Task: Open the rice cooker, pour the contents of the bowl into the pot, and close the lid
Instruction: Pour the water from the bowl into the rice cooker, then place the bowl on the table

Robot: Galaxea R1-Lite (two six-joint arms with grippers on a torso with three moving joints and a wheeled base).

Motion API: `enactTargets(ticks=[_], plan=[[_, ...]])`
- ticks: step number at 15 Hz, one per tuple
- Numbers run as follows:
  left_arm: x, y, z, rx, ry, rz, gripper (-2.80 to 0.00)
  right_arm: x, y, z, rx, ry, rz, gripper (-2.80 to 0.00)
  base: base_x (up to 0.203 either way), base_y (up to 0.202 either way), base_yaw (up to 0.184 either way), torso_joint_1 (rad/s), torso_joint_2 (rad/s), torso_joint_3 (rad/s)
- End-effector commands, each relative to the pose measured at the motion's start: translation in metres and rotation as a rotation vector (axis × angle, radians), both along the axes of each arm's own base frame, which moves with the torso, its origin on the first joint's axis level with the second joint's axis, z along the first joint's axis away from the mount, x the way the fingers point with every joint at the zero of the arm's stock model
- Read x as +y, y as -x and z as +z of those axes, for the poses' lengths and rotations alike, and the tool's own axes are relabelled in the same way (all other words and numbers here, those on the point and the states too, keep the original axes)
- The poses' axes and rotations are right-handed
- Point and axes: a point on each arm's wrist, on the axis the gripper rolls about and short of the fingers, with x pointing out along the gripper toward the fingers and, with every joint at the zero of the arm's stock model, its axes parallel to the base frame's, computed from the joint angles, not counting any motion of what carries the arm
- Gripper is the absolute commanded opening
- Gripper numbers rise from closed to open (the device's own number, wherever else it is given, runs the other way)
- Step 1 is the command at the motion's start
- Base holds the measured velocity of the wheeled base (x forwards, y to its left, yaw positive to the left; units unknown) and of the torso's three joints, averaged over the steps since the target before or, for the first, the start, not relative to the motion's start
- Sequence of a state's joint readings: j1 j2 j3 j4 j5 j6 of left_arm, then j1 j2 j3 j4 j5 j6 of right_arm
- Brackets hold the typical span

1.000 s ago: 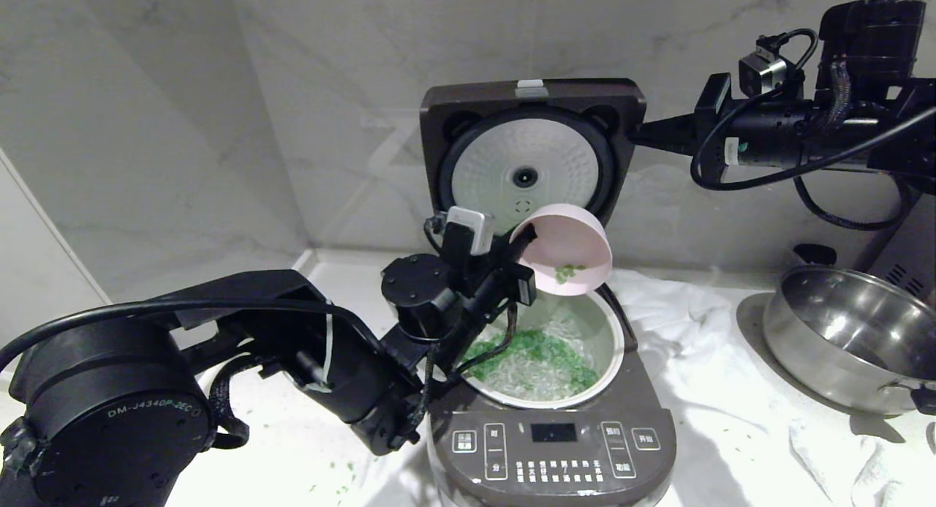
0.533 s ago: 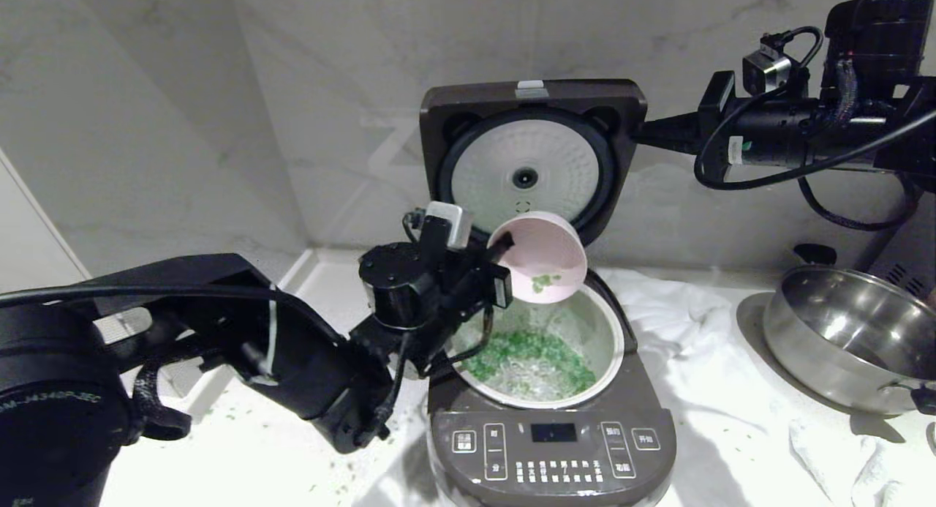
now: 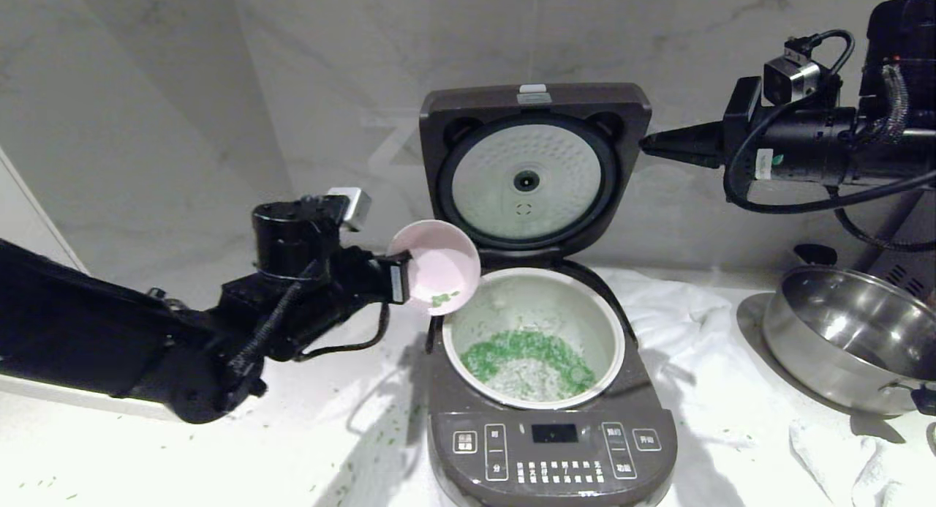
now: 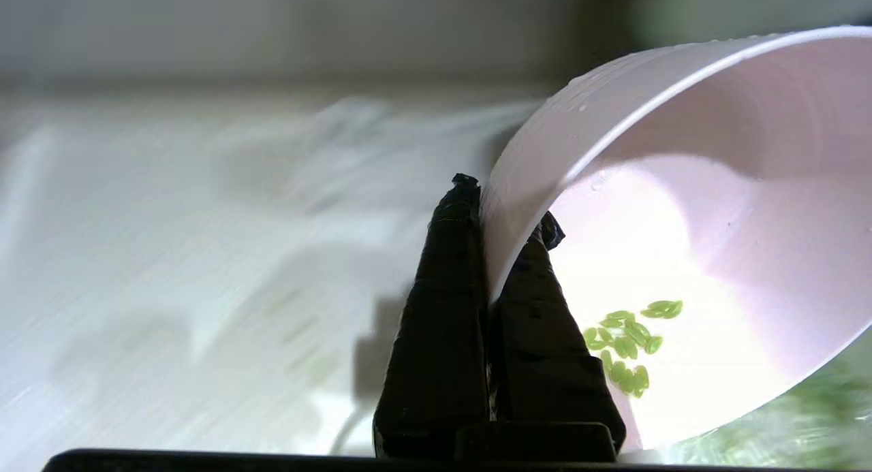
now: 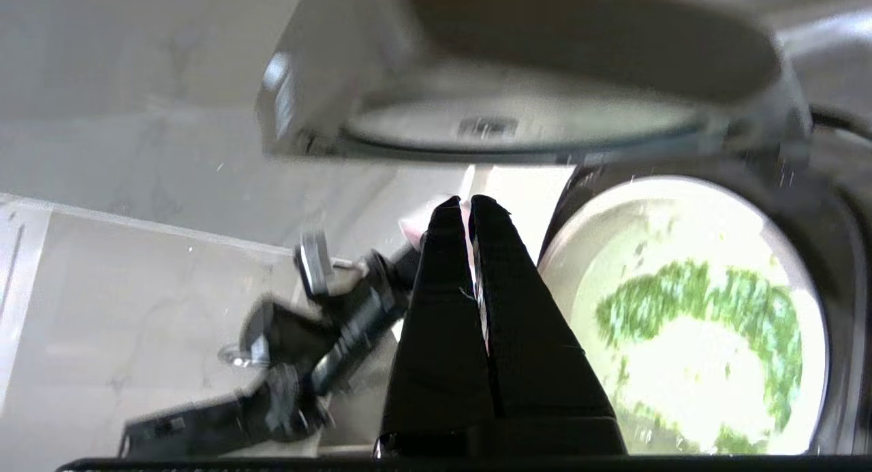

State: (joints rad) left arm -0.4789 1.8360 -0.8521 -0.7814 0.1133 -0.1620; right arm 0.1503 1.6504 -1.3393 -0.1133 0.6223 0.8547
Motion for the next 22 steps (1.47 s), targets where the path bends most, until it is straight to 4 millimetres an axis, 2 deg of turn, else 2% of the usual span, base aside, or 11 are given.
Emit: enactTargets(ticks=[1, 5, 9, 12, 14, 17, 22], plan=[[0.041, 0.017, 0.021, 0.034, 0.003, 0.079, -2.8, -0.002, 0.037, 0.011, -0.033, -0.01, 0.018, -2.8, 0.0, 0.0, 0.0, 0.0, 0.0, 0.0], [0.086, 0.035, 0.009, 0.282, -0.016, 0.082, -2.8, -0.008, 0.092, 0.017, -0.078, -0.02, 0.058, -2.8, 0.0, 0.0, 0.0, 0.0, 0.0, 0.0], [0.109, 0.05, -0.014, 0.546, -0.074, 0.153, -2.8, -0.018, 0.161, 0.018, -0.164, -0.033, 0.089, -2.8, 0.0, 0.0, 0.0, 0.0, 0.0, 0.0], [0.128, 0.052, -0.028, 0.615, -0.07, 0.218, -2.8, -0.03, 0.21, 0.006, -0.229, -0.031, 0.048, -2.8, 0.0, 0.0, 0.0, 0.0, 0.0, 0.0], [0.132, 0.059, -0.04, 0.66, -0.104, 0.216, -2.8, -0.036, 0.24, -0.002, -0.314, 0.011, 0.01, -2.8, 0.0, 0.0, 0.0, 0.0, 0.0, 0.0], [0.137, 0.067, -0.059, 0.731, -0.159, 0.203, -2.8, -0.045, 0.275, -0.016, -0.475, 0.213, -0.133, -2.8, 0.0, 0.0, 0.0, 0.0, 0.0, 0.0], [0.143, 0.06, -0.077, 0.814, -0.166, 0.24, -2.8, -0.057, 0.311, -0.037, -0.682, 0.64, -0.414, -2.8, 0.0, 0.0, 0.0, 0.0, 0.0, 0.0]])
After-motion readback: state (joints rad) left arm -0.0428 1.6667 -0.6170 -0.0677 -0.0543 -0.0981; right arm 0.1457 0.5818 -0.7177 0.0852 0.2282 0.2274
